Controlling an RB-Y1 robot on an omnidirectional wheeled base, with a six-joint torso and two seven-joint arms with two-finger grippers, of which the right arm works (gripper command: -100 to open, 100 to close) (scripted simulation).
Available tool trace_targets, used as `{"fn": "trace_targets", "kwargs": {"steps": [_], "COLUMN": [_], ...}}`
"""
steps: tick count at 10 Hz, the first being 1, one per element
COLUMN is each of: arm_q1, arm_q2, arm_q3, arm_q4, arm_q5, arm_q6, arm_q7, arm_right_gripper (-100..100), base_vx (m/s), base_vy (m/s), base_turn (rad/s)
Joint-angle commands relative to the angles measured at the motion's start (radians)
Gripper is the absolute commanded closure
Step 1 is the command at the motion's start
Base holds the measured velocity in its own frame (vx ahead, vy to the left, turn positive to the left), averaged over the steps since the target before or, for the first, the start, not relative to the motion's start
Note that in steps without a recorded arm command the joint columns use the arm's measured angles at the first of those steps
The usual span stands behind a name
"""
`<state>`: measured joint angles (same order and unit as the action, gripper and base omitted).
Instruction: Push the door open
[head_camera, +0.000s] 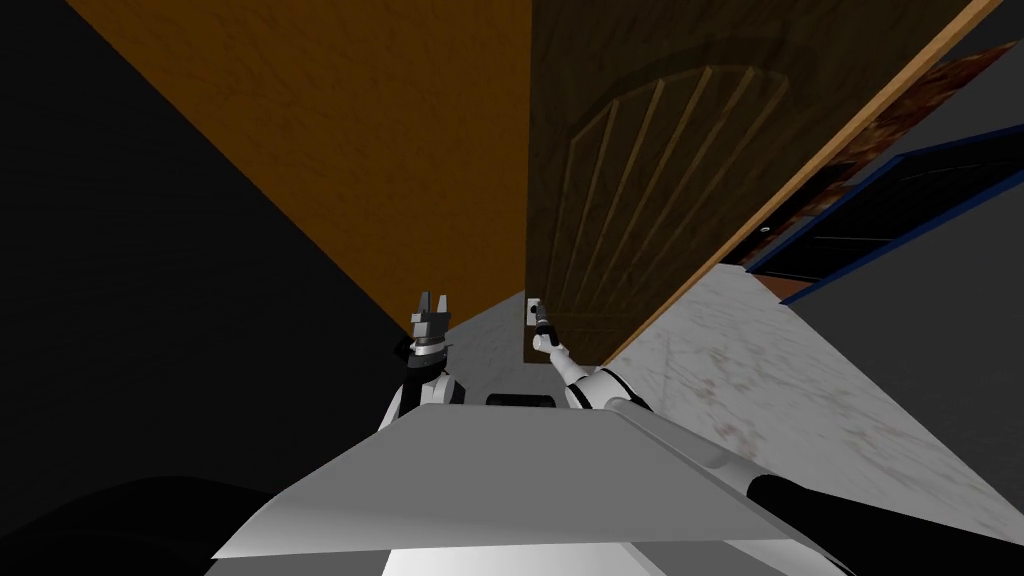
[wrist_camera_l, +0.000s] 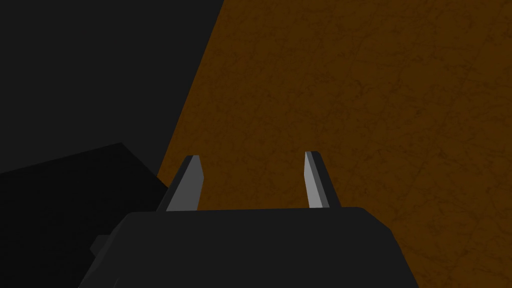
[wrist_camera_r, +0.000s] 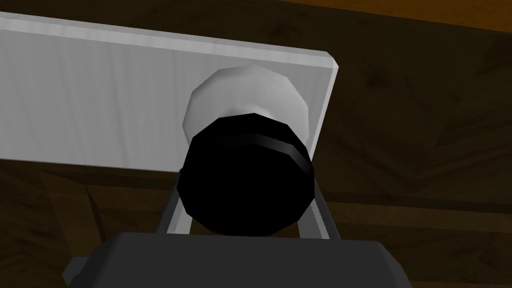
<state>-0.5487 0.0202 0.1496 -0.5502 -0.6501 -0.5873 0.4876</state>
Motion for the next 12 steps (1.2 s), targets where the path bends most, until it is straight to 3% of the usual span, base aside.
{"fn": "trace_targets", "kwargs": {"steps": [1, 5, 6, 9, 12], "arm_q1": [0.000, 0.000, 0.003, 0.009, 0.015], "arm_q2": [-0.001, -0.001, -0.022, -0.042, -0.046], "arm_q3": [0.000, 0.000, -0.009, -0.024, -0.042], "arm_q4": [-0.001, -0.001, -0.006, -0.016, -0.027], "arm_q5": [0.000, 0.000, 0.029, 0.083, 0.142], "arm_q6": [0.001, 0.001, 0.009, 0.024, 0.041], "arm_q7": [0.001, 0.001, -0.019, -0.055, -0.096], "arm_right_gripper": [100, 100, -100, -100, -100], "base_vx": [-0.014, -0.002, -0.005, -0.002, -0.039], "base_vy": [-0.023, -0.008, -0.059, -0.096, -0.079], "base_turn": [-0.003, -0.001, -0.101, -0.085, -0.083]}}
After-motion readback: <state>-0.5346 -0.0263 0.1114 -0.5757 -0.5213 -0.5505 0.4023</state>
